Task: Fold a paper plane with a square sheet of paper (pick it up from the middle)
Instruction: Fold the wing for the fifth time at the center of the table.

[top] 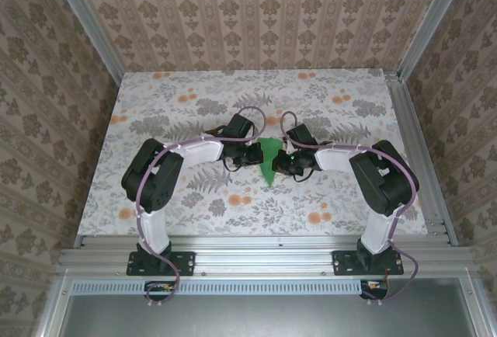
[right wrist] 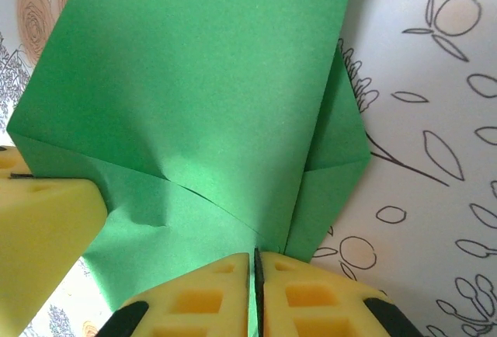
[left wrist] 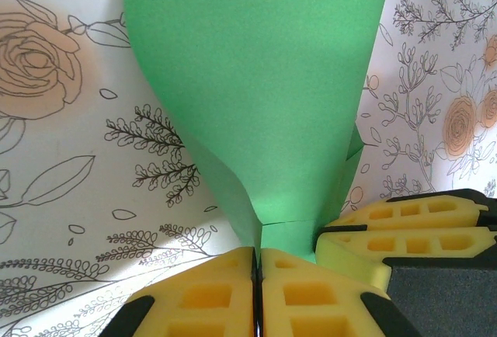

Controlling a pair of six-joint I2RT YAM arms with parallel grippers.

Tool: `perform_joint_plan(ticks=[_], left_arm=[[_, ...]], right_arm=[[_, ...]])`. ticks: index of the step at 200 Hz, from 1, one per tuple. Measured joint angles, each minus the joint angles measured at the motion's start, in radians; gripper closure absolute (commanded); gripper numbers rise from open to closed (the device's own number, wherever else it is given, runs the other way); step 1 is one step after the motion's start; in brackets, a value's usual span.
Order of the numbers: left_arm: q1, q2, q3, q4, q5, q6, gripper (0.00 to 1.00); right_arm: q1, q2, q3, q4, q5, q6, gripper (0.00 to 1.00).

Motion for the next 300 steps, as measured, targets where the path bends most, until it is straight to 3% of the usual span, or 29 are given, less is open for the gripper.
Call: perform_joint_plan(ticks=[80,300], left_arm=[[-0.020,0.002,0.011,-0.002,0.000,0.009,0.90],[-0.068,0.087,0.096,0.003,0.018,-0.027,0.90]], right_arm=[[0.000,0.000,0.008,-0.022,0.007,0.000,1.00],[-0.036,0.000,-0.090,0.168,-0.088,0.069,1.00]])
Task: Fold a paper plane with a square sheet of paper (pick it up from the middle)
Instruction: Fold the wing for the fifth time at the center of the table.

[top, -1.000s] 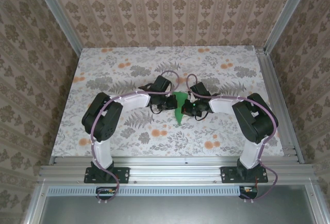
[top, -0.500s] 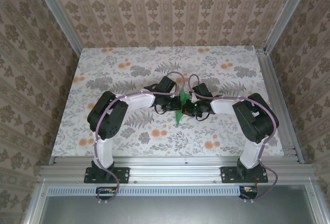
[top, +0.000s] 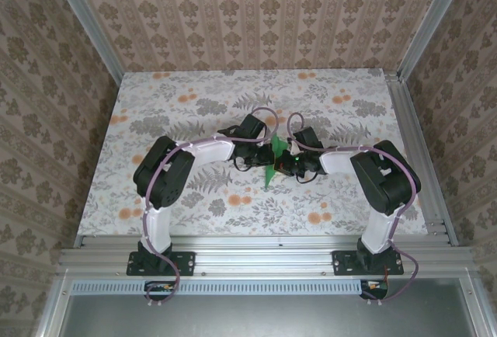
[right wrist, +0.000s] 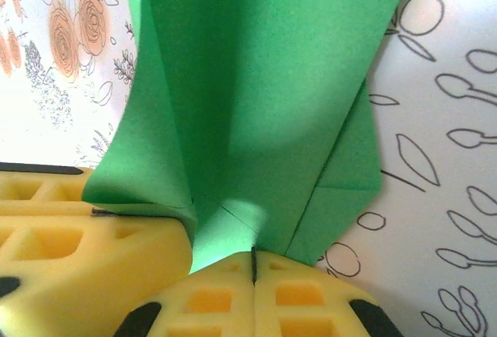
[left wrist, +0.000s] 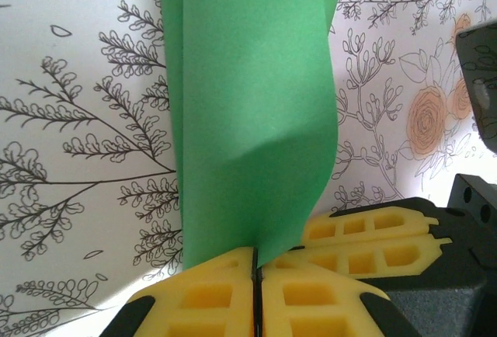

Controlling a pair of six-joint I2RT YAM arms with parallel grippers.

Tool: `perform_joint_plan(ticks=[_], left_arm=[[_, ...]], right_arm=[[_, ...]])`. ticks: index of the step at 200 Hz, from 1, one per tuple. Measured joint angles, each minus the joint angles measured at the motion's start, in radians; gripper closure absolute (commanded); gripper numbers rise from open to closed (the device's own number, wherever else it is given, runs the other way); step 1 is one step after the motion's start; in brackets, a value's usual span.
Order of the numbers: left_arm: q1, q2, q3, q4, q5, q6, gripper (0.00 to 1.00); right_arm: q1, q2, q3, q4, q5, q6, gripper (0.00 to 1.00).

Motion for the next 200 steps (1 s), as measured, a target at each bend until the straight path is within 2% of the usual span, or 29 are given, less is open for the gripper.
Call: perform_joint_plan(ticks=[148,200], left_arm=[[0.002,0.012,-0.053,0.169,0.020,-0.183,0.89],[0.009,0.005,-0.071,0.191,0.034,-0.208,0.84]], right_arm=[[-0.035,0.000,-0.063,0.143,-0.019,0.086,1.00],[-0.037,0.000,-0.067,0.151,-0.022,0.089,1.00]])
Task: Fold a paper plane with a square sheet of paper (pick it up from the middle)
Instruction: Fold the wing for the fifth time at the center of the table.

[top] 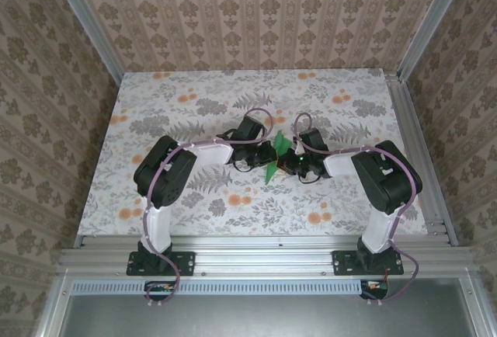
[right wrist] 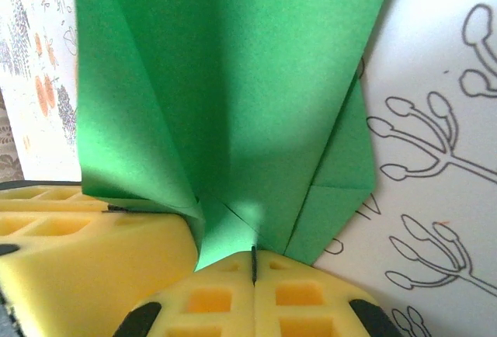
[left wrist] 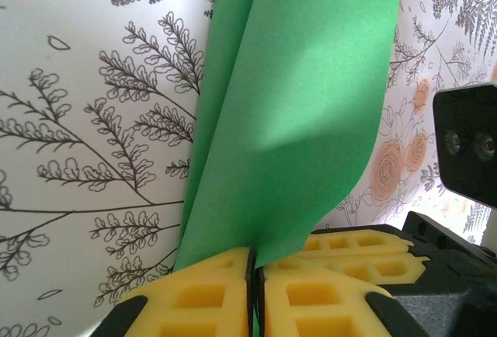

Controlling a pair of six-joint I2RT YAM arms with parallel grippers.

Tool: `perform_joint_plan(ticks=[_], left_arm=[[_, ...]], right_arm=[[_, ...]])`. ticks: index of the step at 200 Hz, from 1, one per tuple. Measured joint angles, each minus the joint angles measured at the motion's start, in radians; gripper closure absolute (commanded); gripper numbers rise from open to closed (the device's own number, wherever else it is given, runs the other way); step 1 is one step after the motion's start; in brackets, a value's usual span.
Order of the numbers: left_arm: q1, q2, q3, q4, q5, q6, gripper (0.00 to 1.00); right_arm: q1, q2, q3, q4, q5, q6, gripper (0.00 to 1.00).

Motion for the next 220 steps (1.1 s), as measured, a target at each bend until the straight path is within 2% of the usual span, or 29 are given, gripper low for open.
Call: perform_joint_plan(ticks=[64,95,138,186,220], left_arm=[[0.011,-0.049,0.007,-0.116,-0.057,0.119,0.63],[0.018,-0.098,0.022,-0.173,-0.095,0.177,0.59],[0.019,-0.140,0.016,-0.202,-0.116,0.211,0.58],[0.019,-0.151,-0.078,-0.190,-0.127,0.208,0.59],[0.019,-0.151,-0.123,-0.150,-0.128,0.185,0.67]], right_arm=[[0.000,0.000,0.000,-0.002,0.000,-0.010,1.00],[0.000,0.000,0.000,-0.002,0.000,-0.016,1.00],[0.000,0.000,0.000,-0.002,0.000,-0.023,1.00],[0.000,0.000,0.000,-0.002,0.000,-0.023,1.00],[0.000,0.000,0.000,-0.002,0.000,-0.023,1.00]])
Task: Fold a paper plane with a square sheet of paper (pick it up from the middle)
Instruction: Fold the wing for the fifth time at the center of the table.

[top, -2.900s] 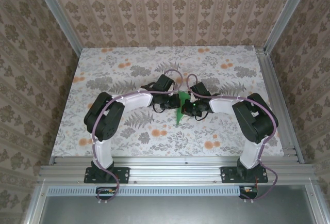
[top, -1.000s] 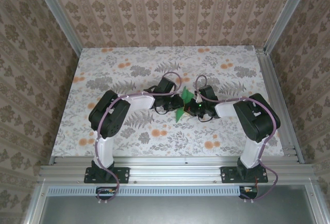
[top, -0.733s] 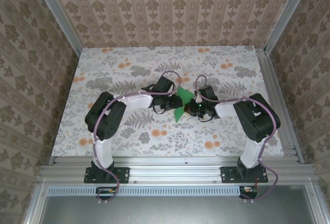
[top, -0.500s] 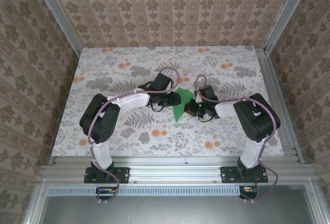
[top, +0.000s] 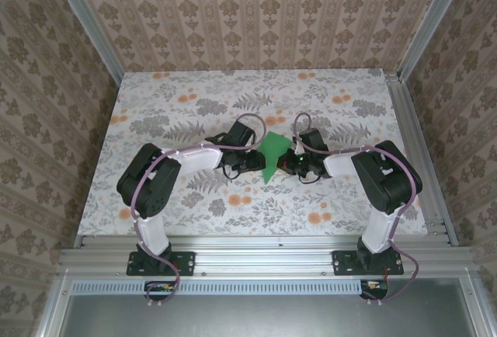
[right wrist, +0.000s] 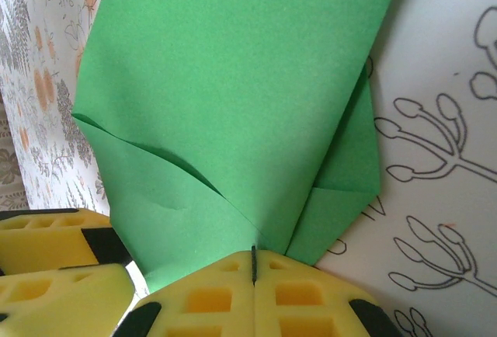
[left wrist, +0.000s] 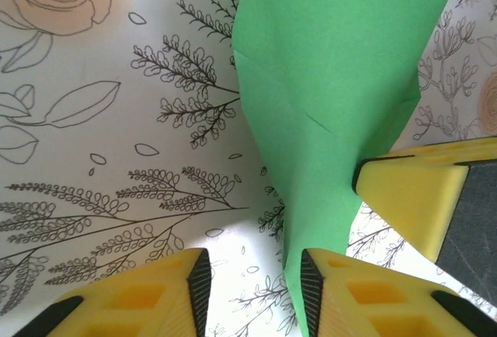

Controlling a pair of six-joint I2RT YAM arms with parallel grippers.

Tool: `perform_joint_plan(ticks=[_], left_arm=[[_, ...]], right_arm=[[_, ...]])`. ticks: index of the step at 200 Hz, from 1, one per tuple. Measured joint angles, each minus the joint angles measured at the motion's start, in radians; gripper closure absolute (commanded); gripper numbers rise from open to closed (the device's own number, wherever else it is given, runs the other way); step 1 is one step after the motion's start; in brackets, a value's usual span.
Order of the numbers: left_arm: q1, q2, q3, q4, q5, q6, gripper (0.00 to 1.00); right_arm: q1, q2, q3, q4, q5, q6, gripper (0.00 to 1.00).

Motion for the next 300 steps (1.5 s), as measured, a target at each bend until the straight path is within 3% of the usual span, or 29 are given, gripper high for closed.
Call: perform_joint_plan(ticks=[41,121,161,190,300], left_arm=[[0.000,0.000,-0.004,0.076,0.018,-0.026,0.78],[0.000,0.018,-0.002,0.089,0.020,-0.029,0.81],[0.000,0.029,0.012,0.086,0.020,-0.024,0.94],[-0.002,0.029,0.024,0.071,0.019,-0.014,0.98],[-0.033,0.029,0.057,0.054,0.050,-0.011,1.00]], right_arm=[[0.000,0.000,0.000,0.000,0.000,-0.003,1.00],[0.000,0.000,0.000,-0.002,0.000,-0.004,1.00],[0.000,-0.001,0.000,-0.003,0.000,-0.006,1.00],[0.000,-0.002,0.000,-0.004,0.000,-0.008,1.00],[0.000,-0.002,0.000,-0.005,0.000,-0.015,1.00]])
